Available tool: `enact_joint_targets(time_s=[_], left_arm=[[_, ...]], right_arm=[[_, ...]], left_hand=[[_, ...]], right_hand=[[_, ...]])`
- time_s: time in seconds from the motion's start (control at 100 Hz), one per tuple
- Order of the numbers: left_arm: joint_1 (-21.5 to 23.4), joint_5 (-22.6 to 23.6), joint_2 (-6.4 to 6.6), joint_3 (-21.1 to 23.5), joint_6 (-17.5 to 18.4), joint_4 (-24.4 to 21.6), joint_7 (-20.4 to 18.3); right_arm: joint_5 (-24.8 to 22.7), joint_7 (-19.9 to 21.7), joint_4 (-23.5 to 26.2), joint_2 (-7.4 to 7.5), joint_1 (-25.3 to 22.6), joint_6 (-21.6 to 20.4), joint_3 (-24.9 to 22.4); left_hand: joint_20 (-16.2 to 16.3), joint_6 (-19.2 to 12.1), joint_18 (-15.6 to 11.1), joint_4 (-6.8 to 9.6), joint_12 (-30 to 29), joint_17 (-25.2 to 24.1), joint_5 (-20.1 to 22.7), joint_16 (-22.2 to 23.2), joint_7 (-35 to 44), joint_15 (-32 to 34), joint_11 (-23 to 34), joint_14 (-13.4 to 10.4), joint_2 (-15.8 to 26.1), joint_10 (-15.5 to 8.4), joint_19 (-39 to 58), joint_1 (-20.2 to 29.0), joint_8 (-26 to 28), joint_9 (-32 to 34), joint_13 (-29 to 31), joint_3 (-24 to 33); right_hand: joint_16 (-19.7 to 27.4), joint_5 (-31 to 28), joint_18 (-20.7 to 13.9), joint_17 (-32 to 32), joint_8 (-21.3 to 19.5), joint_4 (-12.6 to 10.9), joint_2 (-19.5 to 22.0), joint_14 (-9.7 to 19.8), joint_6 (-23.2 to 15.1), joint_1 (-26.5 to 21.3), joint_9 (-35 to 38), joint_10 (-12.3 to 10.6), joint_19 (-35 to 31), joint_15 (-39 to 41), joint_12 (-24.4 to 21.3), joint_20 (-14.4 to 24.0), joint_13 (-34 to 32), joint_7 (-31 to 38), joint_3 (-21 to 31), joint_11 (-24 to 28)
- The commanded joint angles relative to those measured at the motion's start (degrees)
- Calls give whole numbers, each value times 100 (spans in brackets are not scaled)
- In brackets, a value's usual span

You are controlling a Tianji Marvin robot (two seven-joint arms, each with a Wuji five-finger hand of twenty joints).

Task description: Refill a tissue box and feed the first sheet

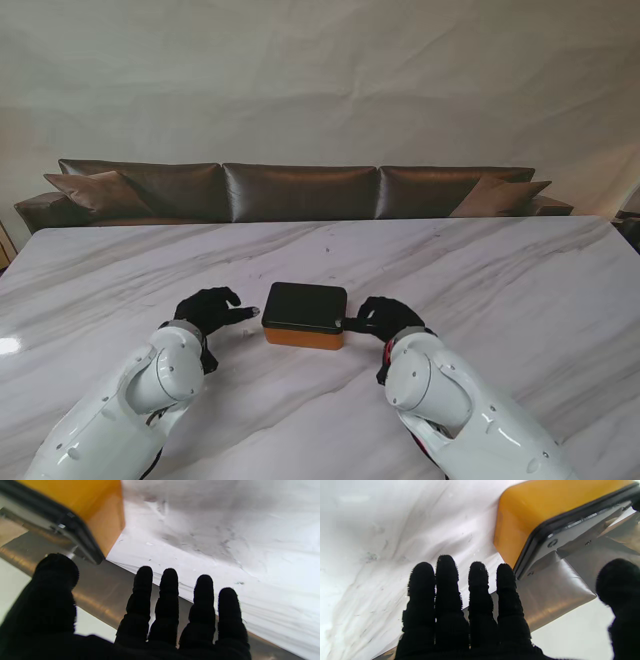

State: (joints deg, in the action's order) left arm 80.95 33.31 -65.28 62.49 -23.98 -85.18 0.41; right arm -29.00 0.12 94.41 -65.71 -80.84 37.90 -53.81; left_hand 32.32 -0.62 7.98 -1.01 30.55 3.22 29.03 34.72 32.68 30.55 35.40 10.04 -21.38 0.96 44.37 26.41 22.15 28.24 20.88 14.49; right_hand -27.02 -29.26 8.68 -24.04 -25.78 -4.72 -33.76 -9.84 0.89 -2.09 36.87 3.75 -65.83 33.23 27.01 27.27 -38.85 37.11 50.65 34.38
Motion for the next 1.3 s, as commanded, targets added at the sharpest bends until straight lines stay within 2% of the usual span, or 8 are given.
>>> enact_joint_targets(time_s=[0.0,0.18,0.24,0.33,0.64,1.07,1.12,1.29], left_arm=[[89,55,58,-52,78,-27,-27],[130,607,148,-222,257,-4,-52],[125,671,170,-278,250,-8,-122],[109,650,171,-349,258,23,-143],[-171,499,95,-707,363,487,85],[-506,97,-44,-1078,575,917,322],[-533,43,-61,-1105,617,964,348],[-590,-201,-141,-1145,789,1116,507]], right_arm=[[-50,160,-116,5,-39,2,76],[-164,287,-368,42,86,88,324],[-196,275,-470,36,138,131,406],[-197,229,-607,11,197,170,493],[-17,-30,-960,-135,443,109,731],[162,-183,-1236,-284,754,60,1088],[177,-212,-1249,-303,771,70,1110],[213,-386,-1257,-380,786,73,1127]], left_hand=[[-110,52,1,-213,-214,-274,-225,-166,-222,-139,-125,-154,-339,-245,1608,-272,-223,-375,-269,352],[-13,76,-37,-385,-389,-536,-577,-271,-580,-422,-284,-293,-882,-392,1377,-615,-419,-817,-626,1455],[106,97,-54,-423,-410,-518,-643,-267,-646,-446,-301,-277,-990,-246,1480,-658,-456,-894,-685,1620],[307,127,-50,-487,-429,-531,-644,-220,-675,-424,-305,-228,-1137,-258,1583,-723,-479,-921,-726,1917],[664,164,-126,-511,-402,-421,-589,14,-685,-111,-221,-157,-1188,-246,2013,-749,-490,-865,-623,2147],[795,22,-146,-504,-362,-282,-302,200,-558,181,-97,-132,-1175,-260,2235,-700,-433,-414,-378,2220],[814,-128,-151,-495,-385,-258,-206,219,-536,209,-143,-137,-1152,-487,2276,-648,-424,-237,-322,2237],[865,-519,-186,-467,-392,-167,234,271,-422,298,-198,-166,-1077,-761,2401,-509,-377,304,-127,2266]], right_hand=[[114,228,-329,192,88,200,-243,130,83,-108,-357,68,183,-156,-169,-133,285,-28,-93,-36],[163,518,-420,391,144,172,-483,170,225,-471,-775,95,365,-96,-188,-224,571,6,-118,212],[155,547,-422,389,147,157,-494,173,255,-504,-783,94,363,-58,-171,-224,551,24,-113,274],[138,550,-436,358,154,135,-497,183,279,-515,-755,94,344,10,-130,-222,497,80,-122,396],[99,462,-454,285,179,128,-523,206,269,-646,-653,90,256,138,-62,-214,368,183,-135,539],[31,323,-487,189,214,117,-612,225,249,-971,-515,97,135,304,0,-208,199,255,-188,604],[17,304,-493,171,218,130,-621,223,245,-1045,-492,98,103,331,4,-199,182,263,-225,607],[-79,208,-453,102,224,185,-680,229,225,-1546,-399,100,-67,497,36,-115,75,330,-521,635]])
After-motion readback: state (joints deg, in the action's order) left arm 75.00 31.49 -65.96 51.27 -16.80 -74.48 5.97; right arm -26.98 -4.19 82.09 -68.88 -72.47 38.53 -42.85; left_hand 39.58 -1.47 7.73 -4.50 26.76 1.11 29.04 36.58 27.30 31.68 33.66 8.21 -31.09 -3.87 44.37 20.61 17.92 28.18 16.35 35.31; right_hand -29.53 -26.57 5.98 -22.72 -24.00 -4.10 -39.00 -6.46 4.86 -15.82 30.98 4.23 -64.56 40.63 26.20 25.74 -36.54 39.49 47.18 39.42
